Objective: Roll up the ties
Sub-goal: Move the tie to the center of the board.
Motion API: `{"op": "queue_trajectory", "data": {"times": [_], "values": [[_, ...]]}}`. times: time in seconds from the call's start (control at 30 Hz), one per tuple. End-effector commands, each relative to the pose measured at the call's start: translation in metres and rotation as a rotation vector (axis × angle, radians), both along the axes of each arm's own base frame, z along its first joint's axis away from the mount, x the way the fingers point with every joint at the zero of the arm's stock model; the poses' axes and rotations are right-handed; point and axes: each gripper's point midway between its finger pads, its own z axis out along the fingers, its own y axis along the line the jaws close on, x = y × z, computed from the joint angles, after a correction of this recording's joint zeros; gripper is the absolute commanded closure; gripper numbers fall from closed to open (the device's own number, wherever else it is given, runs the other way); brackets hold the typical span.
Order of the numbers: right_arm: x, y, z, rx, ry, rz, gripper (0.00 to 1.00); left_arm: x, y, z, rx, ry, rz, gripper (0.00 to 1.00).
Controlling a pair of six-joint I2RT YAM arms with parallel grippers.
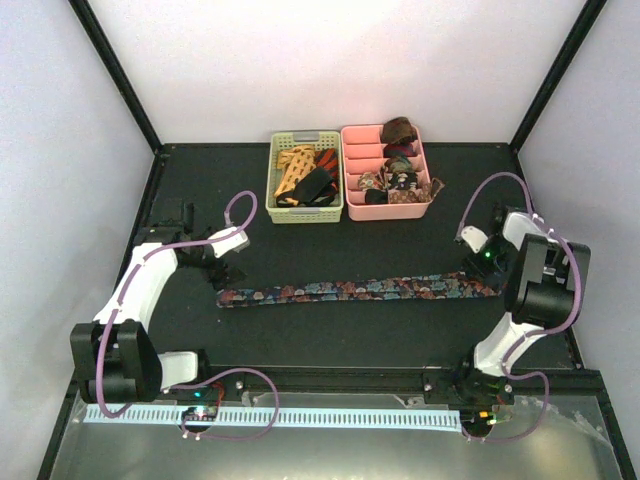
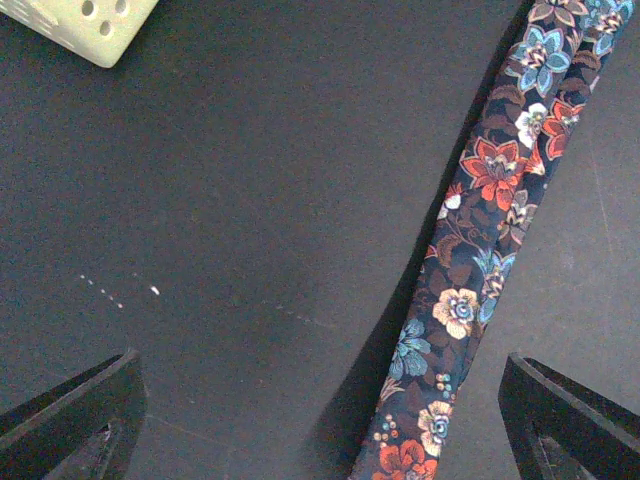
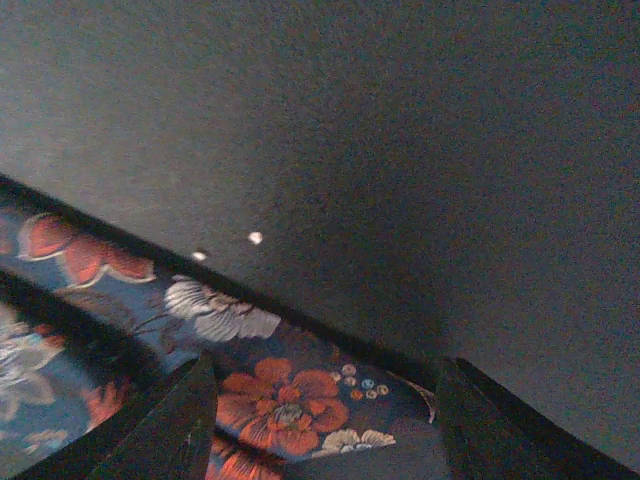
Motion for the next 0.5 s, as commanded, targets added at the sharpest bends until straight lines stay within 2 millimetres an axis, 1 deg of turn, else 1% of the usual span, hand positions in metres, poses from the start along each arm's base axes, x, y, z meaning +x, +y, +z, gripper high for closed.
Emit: {"op": "queue_trajectory", "data": {"times": [0.0, 0.07, 0.1, 0.17, 0.2, 0.27, 0.3, 0.37, 0.47], "values": [[0.005, -0.018, -0.017, -0.113, 0.010, 0.030, 0.37, 0.003, -0.006, 0.011, -0.019, -0.032, -0.034, 0.01], [-0.001, -0.015, -0.025, -0.108, 0.040, 0.044, 0.39, 0.003, -0.006, 0.009, -0.021, -0.029, -0.032, 0.01], [-0.003, -0.014, -0.028, -0.110, 0.050, 0.049, 0.43, 0.003, -0.007, 0.009, -0.022, -0.027, -0.036, 0.01], [-0.007, -0.014, -0.033, -0.109, 0.064, 0.055, 0.55, 0.004, -0.007, 0.008, -0.022, -0.025, -0.033, 0.01], [-0.006, -0.015, -0.034, -0.116, 0.064, 0.055, 0.64, 0.006, -0.006, 0.008, -0.021, -0.026, -0.032, 0.01], [-0.005, -0.023, -0.032, -0.143, 0.057, 0.060, 0.92, 0.007, -0.007, 0.009, -0.025, -0.023, -0.032, 0.01], [-0.003, -0.028, -0.030, -0.156, 0.046, 0.063, 0.98, 0.008, -0.007, 0.010, -0.028, -0.023, -0.030, 0.01], [-0.002, -0.040, -0.023, -0.190, 0.029, 0.077, 0.98, 0.010, -0.008, 0.012, -0.033, -0.028, -0.032, 0.01], [0.001, -0.065, -0.007, -0.255, -0.019, 0.105, 0.98, 0.012, -0.011, 0.016, -0.042, -0.035, -0.038, 0.01]]}}
